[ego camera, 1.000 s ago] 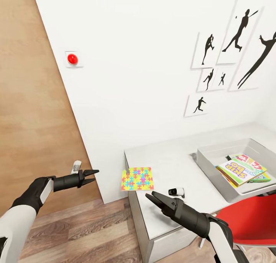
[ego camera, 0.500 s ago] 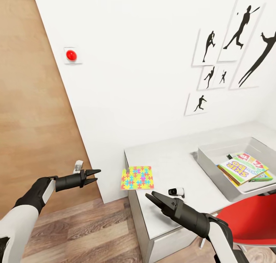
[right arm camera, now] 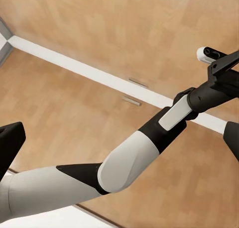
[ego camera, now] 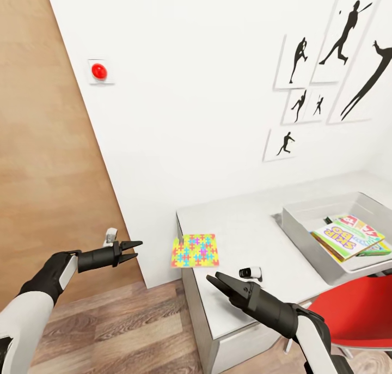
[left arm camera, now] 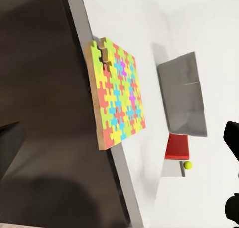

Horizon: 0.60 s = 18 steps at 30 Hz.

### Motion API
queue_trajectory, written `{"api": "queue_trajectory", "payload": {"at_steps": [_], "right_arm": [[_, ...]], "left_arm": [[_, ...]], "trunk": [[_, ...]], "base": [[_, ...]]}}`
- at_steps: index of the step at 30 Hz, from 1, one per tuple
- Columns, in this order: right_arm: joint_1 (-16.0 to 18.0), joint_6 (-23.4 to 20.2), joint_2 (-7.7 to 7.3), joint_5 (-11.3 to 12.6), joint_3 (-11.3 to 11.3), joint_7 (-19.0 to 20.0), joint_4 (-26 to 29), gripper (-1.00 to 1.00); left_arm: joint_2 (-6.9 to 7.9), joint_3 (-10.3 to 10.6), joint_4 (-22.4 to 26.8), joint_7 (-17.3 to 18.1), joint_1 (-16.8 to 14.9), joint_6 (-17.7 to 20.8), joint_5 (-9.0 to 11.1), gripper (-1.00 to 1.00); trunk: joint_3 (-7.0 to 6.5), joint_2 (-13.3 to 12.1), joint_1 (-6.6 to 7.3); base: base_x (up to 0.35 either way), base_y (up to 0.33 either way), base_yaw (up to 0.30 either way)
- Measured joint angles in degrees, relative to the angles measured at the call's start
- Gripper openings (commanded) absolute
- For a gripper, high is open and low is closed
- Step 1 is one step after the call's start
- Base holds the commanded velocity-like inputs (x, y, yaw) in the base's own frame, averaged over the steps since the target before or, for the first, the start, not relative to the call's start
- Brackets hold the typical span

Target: Put all the toys in the child's room - the three board games (two on the bed and one on the table), the two jigsaw puzzles on the table, and the tennis ball on the table - inside the toy box on the table in the child's room.

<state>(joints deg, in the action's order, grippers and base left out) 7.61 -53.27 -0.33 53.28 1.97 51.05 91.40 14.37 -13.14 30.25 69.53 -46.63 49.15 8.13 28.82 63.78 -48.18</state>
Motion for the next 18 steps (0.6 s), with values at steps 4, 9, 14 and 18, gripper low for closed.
{"api": "queue_trajectory", "payload": {"at_steps": [4, 9, 14, 18], "right_arm": [[0.0, 0.0, 0.00, 0.0, 0.0, 0.0, 0.0, 1.00], [0.0, 0.0, 0.00, 0.0, 0.0, 0.0, 0.0, 1.00], [0.0, 0.0, 0.00, 0.0, 0.0, 0.0, 0.0, 1.00], [0.0, 0.0, 0.01, 0.0, 0.3, -0.1, 0.0, 1.00]], "left_arm": [[0.03, 0.0, 0.0, 0.0, 0.0, 0.0, 0.0, 1.00], [0.00, 0.0, 0.0, 0.0, 0.0, 0.0, 0.0, 1.00], [-0.16, 0.0, 0.0, 0.1, 0.0, 0.0, 0.0, 1.00], [-0.24, -0.1, 0.0, 0.1, 0.0, 0.0, 0.0, 1.00]], "trunk": [[0.72, 1.6, -0.88], [1.62, 3.6, -1.98], [2.34, 5.2, -2.86], [2.34, 5.2, -2.86]], "base": [[0.000, 0.000, 0.000], [0.000, 0.000, 0.000], [0.000, 0.000, 0.000], [0.000, 0.000, 0.000]]}}
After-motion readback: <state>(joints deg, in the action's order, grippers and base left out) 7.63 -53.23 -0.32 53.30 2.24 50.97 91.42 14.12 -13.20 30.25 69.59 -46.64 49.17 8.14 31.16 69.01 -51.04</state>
